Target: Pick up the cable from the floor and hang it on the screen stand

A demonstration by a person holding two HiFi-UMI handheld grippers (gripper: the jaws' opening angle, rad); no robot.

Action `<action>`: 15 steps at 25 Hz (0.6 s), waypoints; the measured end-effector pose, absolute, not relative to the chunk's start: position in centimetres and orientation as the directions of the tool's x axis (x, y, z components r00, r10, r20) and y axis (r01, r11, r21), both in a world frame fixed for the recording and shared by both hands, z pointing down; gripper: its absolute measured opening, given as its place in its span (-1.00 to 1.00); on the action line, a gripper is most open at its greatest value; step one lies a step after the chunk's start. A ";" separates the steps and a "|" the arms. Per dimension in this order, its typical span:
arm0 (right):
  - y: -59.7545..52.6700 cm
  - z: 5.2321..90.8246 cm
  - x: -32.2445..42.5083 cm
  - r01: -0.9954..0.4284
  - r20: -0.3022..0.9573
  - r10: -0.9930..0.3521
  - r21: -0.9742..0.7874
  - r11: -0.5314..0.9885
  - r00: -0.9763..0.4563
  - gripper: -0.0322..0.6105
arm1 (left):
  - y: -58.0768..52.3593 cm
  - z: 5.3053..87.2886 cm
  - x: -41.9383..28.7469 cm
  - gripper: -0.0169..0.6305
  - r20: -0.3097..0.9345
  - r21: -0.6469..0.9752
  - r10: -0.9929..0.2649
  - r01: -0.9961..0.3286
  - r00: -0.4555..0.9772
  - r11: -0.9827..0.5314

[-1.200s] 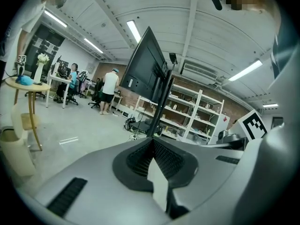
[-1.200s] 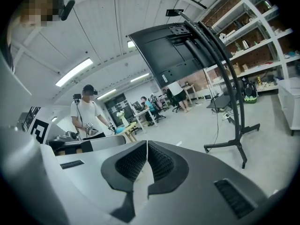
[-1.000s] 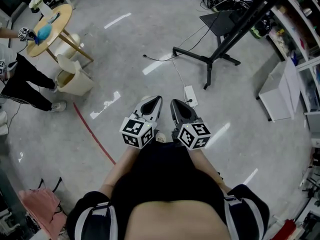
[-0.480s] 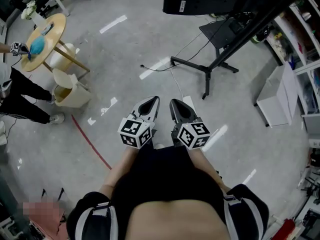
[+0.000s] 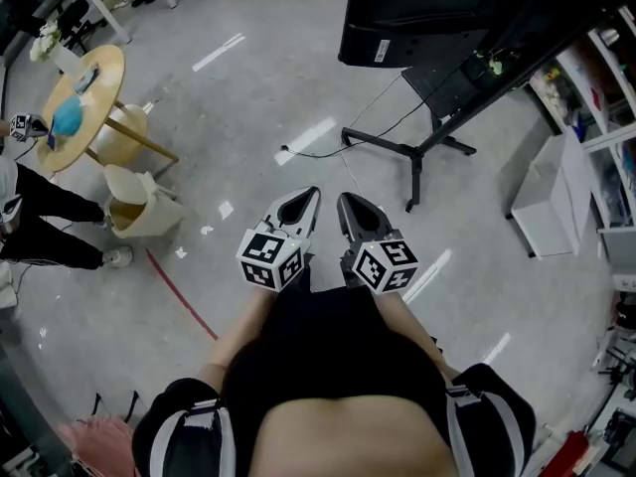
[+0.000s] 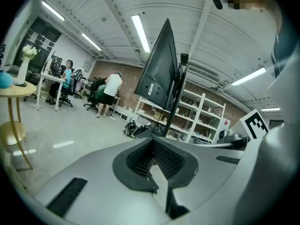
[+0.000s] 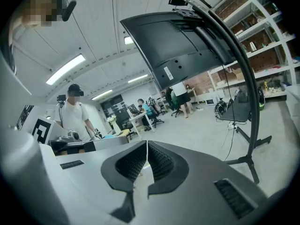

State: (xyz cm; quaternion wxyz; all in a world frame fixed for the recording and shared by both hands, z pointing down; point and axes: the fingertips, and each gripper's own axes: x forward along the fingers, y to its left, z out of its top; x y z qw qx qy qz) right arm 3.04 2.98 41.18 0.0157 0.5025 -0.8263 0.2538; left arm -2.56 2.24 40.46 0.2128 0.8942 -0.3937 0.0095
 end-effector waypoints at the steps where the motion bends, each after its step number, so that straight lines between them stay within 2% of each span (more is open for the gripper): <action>1: 2.1 41.2 2.6 -0.839 0.281 -0.823 -0.402 0.366 -0.493 -0.82 | 1.2 40.4 -2.9 -0.93 0.182 0.373 -0.697 -0.705 0.693 -0.604; 15: -8.2 42.1 -1.1 -0.850 0.286 -0.828 -0.382 0.363 -0.482 -0.82 | -9.2 41.1 -5.7 -0.93 0.171 0.364 -0.663 -0.672 0.729 -0.645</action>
